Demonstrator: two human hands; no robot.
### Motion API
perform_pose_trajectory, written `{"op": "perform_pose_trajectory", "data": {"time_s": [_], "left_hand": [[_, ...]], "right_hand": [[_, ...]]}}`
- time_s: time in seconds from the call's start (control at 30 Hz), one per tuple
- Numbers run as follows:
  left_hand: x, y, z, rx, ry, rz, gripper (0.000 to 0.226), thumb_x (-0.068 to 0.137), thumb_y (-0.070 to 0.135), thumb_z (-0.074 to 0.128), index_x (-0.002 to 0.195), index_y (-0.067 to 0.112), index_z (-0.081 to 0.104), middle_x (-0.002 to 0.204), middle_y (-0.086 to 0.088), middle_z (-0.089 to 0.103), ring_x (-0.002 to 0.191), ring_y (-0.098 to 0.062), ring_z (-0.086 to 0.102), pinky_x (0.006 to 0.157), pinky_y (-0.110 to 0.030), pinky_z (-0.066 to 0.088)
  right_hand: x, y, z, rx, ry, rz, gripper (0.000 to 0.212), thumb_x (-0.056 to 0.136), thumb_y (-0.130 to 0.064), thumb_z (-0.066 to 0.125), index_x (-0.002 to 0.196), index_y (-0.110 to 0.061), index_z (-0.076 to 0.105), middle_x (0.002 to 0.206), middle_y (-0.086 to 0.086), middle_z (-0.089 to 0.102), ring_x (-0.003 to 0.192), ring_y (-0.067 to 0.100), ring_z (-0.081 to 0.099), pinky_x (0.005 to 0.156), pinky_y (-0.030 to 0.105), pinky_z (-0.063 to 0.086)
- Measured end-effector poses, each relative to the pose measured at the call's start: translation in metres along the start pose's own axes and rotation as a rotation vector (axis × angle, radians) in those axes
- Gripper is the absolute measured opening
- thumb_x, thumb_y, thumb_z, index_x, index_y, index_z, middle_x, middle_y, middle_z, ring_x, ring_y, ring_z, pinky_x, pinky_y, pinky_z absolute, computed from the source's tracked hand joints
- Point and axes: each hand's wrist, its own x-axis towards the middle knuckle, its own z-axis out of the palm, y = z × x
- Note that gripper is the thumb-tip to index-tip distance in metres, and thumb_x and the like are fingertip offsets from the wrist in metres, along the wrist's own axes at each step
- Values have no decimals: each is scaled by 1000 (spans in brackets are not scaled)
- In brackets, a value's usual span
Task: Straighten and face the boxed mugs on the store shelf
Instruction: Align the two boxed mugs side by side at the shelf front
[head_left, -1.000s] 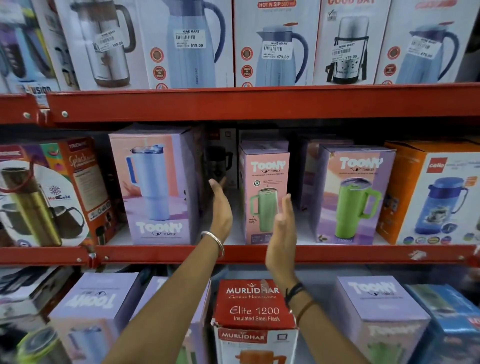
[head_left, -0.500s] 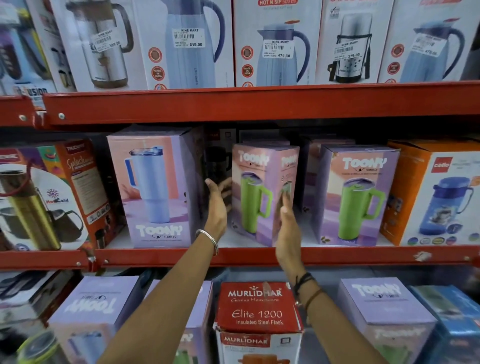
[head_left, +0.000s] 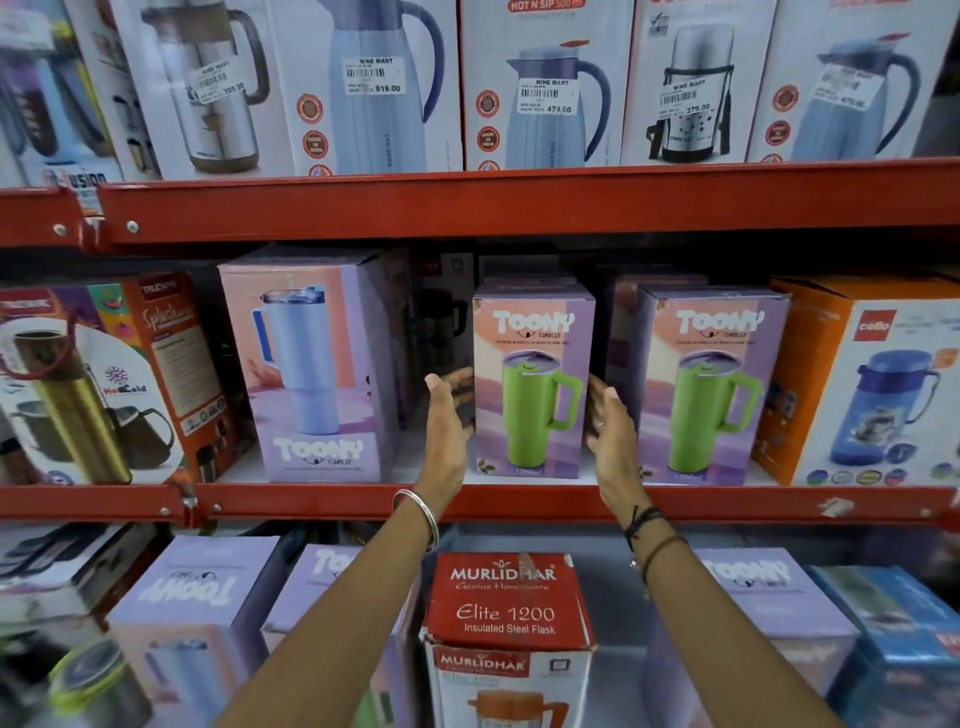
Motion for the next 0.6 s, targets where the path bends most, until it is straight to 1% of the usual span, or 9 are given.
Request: {"op": "perform_pose_trajectory", "data": {"time_s": [0.07, 0.1, 0.17, 0.23, 0.33, 0.4, 0.53, 0.6], "left_hand": [[-3, 1, 1, 35, -13, 29, 61, 93, 58, 13, 118, 22, 56, 118, -3, 61, 111, -18, 55, 106, -55, 39], [-5, 0, 1, 69, -20, 36, 65, 90, 65, 15, 123, 25, 54, 125, -1, 60, 117, -17, 53, 108, -54, 37], [-8, -7, -1, 155, -59, 27, 75, 76, 83, 19, 131, 41, 47, 143, 3, 48, 133, -17, 42, 113, -54, 30], [-9, -13, -4, 196, -89, 25, 73, 70, 89, 18, 130, 55, 41, 150, 6, 40, 139, -18, 34, 114, -55, 25], [-15, -9, -4, 213, -102, 27, 61, 67, 91, 17, 118, 69, 41, 153, 7, 36, 140, -22, 32, 114, -57, 24], [-21, -4, -4, 215, -111, 27, 58, 65, 92, 16, 113, 72, 41, 154, 8, 33, 141, -23, 30, 114, -58, 23], [-35, -1, -5, 200, -122, 30, 63, 66, 91, 16, 118, 68, 42, 153, 8, 34, 141, -22, 32, 114, -57, 24], [-42, 2, -5, 202, -123, 31, 63, 66, 91, 15, 118, 68, 41, 154, 8, 34, 141, -21, 31, 115, -57, 22]], "right_hand": [[0, 0, -1, -10, 3, -8, 48, 100, -40, 20, 139, -23, 41, 151, 2, 38, 139, 18, 32, 117, 42, 22], [-1, 1, -2, -20, 13, -12, 49, 100, -42, 21, 139, -22, 42, 151, 3, 39, 139, 19, 33, 117, 43, 23], [-5, 1, -3, -10, 55, -13, 51, 100, -42, 21, 137, -16, 45, 149, 7, 41, 138, 22, 36, 115, 41, 27], [-10, 0, -4, -2, 74, -5, 52, 100, -40, 21, 134, -9, 47, 147, 12, 43, 136, 25, 39, 110, 39, 30], [-16, -2, -6, -8, 55, 2, 53, 100, -39, 22, 134, -6, 47, 145, 13, 45, 135, 26, 41, 107, 36, 32], [-19, -2, -8, -12, 60, 7, 53, 100, -40, 23, 133, -7, 48, 145, 13, 45, 135, 26, 41, 108, 37, 32], [-27, -2, -14, -19, 51, 10, 54, 100, -41, 22, 133, -8, 48, 146, 14, 44, 135, 28, 41, 114, 44, 31], [-32, -3, -17, -31, 36, 7, 54, 100, -40, 21, 134, -7, 47, 146, 15, 44, 135, 28, 41, 114, 43, 31]]}}
